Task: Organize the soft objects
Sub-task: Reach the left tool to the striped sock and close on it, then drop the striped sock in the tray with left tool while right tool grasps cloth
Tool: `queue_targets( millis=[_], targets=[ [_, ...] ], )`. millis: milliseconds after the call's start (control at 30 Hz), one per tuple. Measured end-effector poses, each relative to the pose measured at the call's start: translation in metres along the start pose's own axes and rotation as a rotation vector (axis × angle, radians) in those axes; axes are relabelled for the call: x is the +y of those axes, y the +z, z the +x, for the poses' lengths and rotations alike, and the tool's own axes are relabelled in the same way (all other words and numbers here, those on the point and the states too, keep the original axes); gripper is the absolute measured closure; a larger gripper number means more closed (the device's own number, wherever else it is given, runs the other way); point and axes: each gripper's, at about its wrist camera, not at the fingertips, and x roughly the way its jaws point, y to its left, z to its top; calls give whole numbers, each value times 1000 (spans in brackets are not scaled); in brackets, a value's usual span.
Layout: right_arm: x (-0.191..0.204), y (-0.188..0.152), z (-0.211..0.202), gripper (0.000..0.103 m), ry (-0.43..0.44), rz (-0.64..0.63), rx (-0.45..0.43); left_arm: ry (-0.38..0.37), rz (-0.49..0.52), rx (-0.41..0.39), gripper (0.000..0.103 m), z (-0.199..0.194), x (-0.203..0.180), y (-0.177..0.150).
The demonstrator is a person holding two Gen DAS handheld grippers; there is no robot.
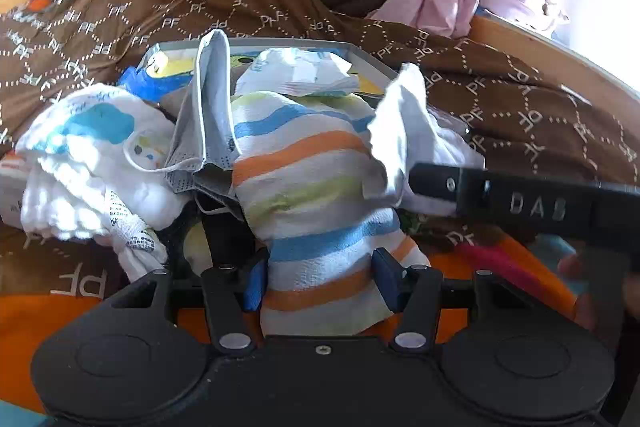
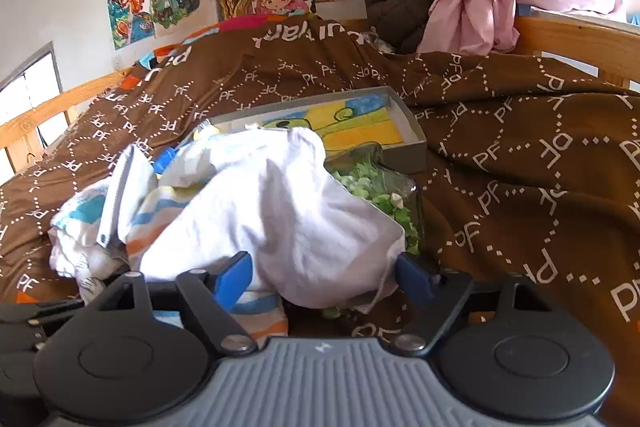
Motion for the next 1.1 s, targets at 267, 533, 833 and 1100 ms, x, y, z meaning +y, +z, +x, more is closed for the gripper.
queue_targets(
  millis=[267, 533, 833, 1100],
  targets=[
    [5, -3, 2, 61, -24, -20, 13, -9, -76, 43, 72, 0, 6, 6],
    [12, -3, -7, 95, -2, -42, -13, -33, -94, 72, 92, -11, 2, 3],
    [5, 7, -32, 101, -37, -11, -114, -35, -41, 39, 93, -44, -9, 0],
    [-1, 16, -53, 101, -21, 17, -222, -78, -11, -19, 94, -81, -9, 12]
  ],
)
